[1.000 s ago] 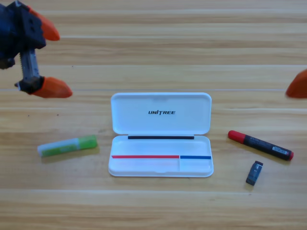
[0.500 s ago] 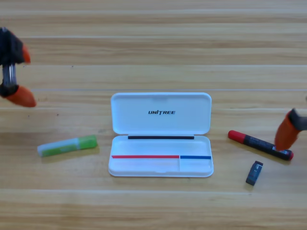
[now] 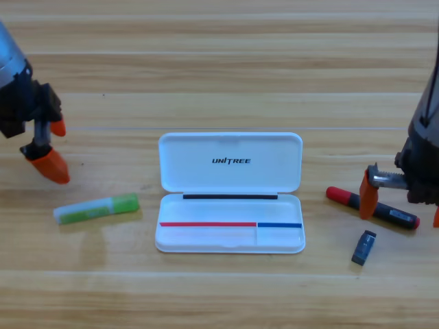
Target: Clean up eraser and pencils
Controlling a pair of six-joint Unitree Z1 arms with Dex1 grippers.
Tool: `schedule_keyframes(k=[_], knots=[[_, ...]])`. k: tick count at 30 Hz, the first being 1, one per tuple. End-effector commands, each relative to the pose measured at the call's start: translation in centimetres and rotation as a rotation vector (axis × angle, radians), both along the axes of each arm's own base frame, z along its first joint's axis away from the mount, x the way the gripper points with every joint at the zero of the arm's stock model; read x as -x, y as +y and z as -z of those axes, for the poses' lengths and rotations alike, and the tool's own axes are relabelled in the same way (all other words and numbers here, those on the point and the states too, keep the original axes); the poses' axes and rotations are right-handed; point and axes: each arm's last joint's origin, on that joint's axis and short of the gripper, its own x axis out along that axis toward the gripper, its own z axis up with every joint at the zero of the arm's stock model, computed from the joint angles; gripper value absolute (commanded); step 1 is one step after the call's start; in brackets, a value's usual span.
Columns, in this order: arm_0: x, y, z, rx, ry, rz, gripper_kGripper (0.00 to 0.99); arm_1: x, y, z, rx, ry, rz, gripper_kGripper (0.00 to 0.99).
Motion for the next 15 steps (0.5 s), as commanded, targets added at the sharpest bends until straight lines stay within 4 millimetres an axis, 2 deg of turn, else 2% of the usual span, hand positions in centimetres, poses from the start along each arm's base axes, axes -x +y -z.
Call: schedule_keyframes(k=[1, 11, 15], knots=[[-0.6, -1.6, 2.9, -0.053, 0.024, 0.017, 0.959, -1.7, 0.7, 3.1, 0.015, 0.072, 0.097, 0.893], [-0.1, -2.5, 6.3, -0.084, 0.024, 0.077, 0.969, -1.7, 1.0, 5.5, -0.004, 0.101, 0.248, 0.893], [0.2, -2.9, 6.9, -0.102, 0.005, 0.093, 0.969, -1.7, 1.0, 6.9, -0.005, 0.089, 0.265, 0.891]])
